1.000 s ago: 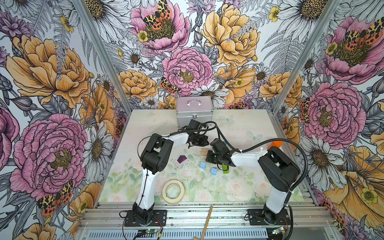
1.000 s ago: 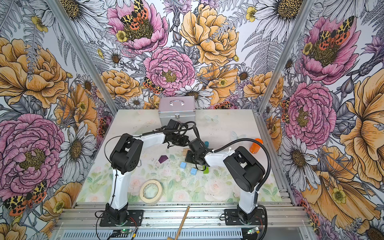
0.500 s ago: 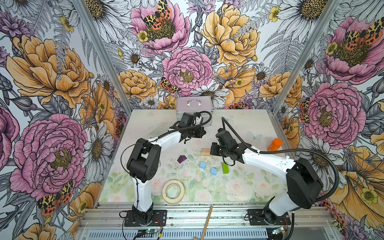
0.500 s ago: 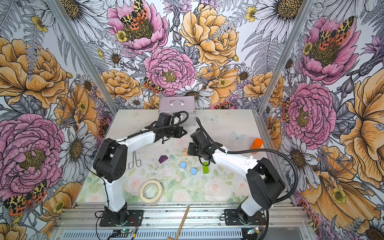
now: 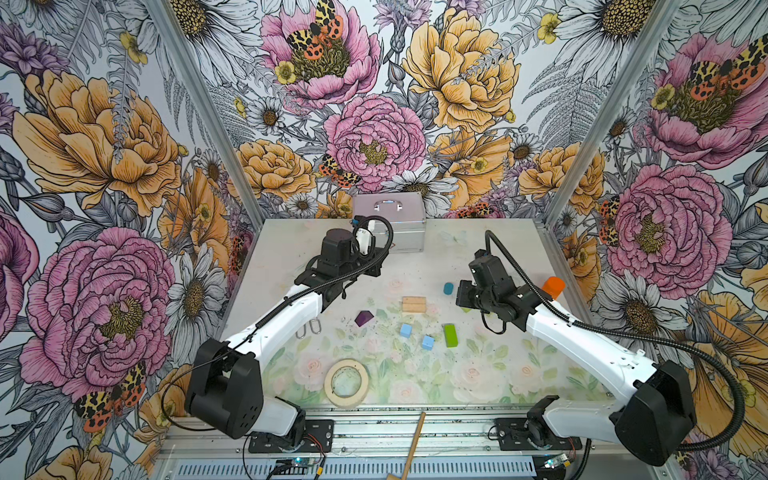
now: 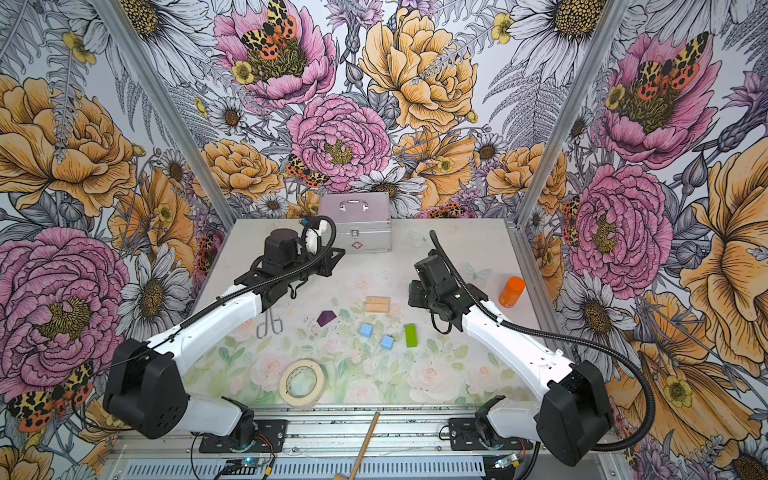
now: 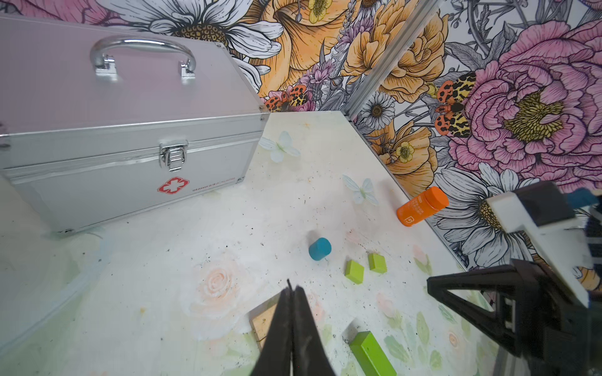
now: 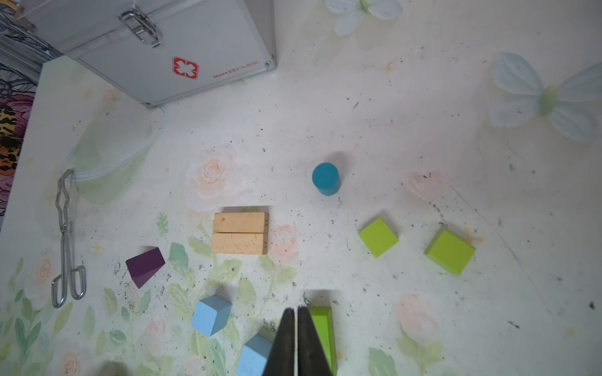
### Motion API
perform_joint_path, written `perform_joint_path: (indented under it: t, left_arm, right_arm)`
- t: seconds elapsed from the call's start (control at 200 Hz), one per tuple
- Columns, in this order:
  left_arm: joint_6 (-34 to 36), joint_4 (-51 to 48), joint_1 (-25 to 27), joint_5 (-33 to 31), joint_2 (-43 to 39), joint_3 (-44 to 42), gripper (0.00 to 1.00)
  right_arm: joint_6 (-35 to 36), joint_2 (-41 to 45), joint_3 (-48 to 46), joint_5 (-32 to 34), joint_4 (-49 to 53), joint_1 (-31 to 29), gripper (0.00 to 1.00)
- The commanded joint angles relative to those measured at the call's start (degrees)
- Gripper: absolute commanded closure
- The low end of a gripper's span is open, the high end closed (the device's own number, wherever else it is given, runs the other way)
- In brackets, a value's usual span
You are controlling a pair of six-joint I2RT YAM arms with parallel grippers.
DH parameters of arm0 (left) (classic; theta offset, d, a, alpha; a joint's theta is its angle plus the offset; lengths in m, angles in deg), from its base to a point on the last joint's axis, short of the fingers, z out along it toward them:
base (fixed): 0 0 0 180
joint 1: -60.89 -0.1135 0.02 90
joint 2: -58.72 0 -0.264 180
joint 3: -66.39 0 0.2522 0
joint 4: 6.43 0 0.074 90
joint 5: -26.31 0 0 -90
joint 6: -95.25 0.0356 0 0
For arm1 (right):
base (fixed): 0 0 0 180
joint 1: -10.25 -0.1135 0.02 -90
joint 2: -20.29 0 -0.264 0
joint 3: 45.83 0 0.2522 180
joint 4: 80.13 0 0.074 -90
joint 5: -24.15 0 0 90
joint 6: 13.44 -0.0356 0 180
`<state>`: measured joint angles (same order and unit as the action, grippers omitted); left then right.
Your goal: Build the wood block tower
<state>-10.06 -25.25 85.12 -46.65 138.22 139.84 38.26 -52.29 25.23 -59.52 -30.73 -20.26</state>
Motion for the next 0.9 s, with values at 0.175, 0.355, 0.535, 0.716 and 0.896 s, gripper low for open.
perform_joint_path:
  t: [0.175,0.355,0.535,0.716,0.896]
  left_arm:
    - [-0.5,-3.3,0.6,-7.9,-9.8,-8.6,0.84]
    - [0.9,-6.4,3.8,-11.3,-12.0,-9.8,0.69]
    - [3.3,-12.5,8.2,-16.4,-10.1,-7.8,0.63]
    - [3.9,-15.8,10.3,-15.8,-8.8,-7.7,0.60]
    - [5.8,-23.0,14.4,-17.8,-5.0,-4.6,0.53]
  right_arm:
    - [1.0,3.0,-3.0,3.2,6.4,2.9,0.83]
    - [-0.4,2.5,-5.7,2.1,6.3,3.5,0.74]
    - [-0.5,0.9,-5.9,0.7,6.3,3.5,0.67]
    - [-0.2,0.5,-5.2,-1.4,6.3,2.8,0.60]
    - [-3.0,-2.3,-3.8,-1.7,6.3,-2.7,0.51]
